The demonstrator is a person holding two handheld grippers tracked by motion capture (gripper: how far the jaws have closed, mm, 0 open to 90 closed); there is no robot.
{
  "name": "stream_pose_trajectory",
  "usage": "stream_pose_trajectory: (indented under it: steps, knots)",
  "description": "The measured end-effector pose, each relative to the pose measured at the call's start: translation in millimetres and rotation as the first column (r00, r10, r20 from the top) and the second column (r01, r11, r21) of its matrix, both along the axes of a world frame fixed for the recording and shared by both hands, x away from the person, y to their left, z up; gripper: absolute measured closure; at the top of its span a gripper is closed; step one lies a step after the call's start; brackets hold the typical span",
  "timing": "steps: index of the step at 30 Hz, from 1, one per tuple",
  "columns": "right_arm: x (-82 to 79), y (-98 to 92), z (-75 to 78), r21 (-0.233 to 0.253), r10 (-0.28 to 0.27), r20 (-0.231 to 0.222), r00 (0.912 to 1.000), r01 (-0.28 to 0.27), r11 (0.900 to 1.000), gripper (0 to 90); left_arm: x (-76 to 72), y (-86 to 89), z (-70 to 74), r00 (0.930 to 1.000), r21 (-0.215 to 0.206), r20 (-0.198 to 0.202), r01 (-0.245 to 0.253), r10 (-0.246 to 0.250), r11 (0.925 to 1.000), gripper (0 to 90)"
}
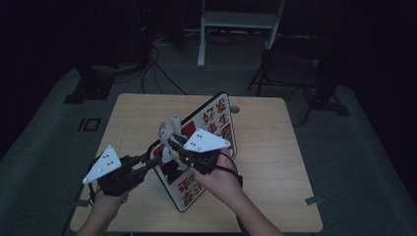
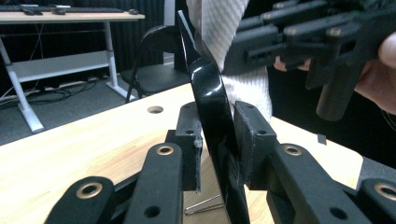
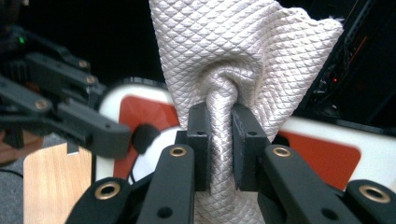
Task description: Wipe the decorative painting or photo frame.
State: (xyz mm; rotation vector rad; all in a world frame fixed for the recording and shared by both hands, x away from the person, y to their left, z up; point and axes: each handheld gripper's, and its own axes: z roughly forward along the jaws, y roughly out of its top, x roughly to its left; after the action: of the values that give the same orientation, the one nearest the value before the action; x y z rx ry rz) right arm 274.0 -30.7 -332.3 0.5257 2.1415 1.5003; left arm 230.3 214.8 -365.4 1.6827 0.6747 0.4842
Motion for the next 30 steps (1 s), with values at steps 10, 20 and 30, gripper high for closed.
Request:
stream_pose_trajectory:
  steps: [10, 20, 30]
  knots:
    - [-0.6, -7.6, -23.5, -0.015, -0.006, -0.044, 0.999, 0.006, 1.0, 79.6, 0.6, 0.7, 0.1, 1.0, 0.0, -0.004, 0.005, -0.005, 1.0, 73.7]
    - [-3.4, -14.4, -46.2, -0.046, -0.021, -0.081, 0.9965, 0.018, 0.999, 79.5, 0.4, 0.5, 0.5, 1.0, -0.001, -0.007, 0.006, -0.006, 1.0, 73.7]
    - [-6.8, -22.7, -74.5, -0.074, -0.033, -0.135, 0.9903, 0.023, 0.997, 79.6, 0.4, 0.4, 0.9, 0.9999, -0.001, -0.009, 0.011, -0.011, 0.9999, 73.6]
